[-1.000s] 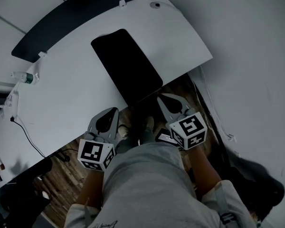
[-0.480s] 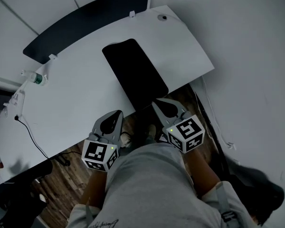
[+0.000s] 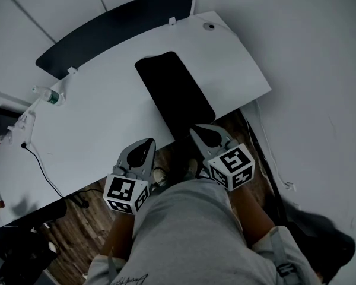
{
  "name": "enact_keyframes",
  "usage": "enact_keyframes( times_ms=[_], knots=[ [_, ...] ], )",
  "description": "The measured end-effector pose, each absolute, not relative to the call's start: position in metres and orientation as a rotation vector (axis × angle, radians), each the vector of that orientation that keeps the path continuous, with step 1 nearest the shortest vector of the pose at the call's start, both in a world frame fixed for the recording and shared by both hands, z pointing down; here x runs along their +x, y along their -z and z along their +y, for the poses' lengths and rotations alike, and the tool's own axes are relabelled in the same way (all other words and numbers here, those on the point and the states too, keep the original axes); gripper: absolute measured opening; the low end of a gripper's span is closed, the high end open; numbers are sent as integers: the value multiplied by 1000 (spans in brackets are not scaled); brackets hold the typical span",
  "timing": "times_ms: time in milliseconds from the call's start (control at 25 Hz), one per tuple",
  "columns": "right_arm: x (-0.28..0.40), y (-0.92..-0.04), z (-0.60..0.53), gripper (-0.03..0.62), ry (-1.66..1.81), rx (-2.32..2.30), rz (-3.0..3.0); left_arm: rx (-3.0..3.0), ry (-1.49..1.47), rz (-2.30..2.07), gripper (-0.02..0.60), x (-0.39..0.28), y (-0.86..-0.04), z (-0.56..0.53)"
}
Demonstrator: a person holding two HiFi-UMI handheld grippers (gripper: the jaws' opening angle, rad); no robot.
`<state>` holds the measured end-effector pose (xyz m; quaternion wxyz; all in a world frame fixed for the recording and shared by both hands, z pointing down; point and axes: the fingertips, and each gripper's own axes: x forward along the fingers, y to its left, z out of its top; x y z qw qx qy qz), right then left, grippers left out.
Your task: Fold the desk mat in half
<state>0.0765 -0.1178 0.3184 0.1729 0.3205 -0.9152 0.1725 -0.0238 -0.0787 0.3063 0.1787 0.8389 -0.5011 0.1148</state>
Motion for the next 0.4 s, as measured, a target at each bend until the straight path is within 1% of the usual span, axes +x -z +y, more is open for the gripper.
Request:
enact_keyframes(
  times_ms=[400],
  knots=[
    [81, -320, -114, 5, -472, 926, -2568, 2384, -319, -1404, 20, -25, -301, -74]
  ],
)
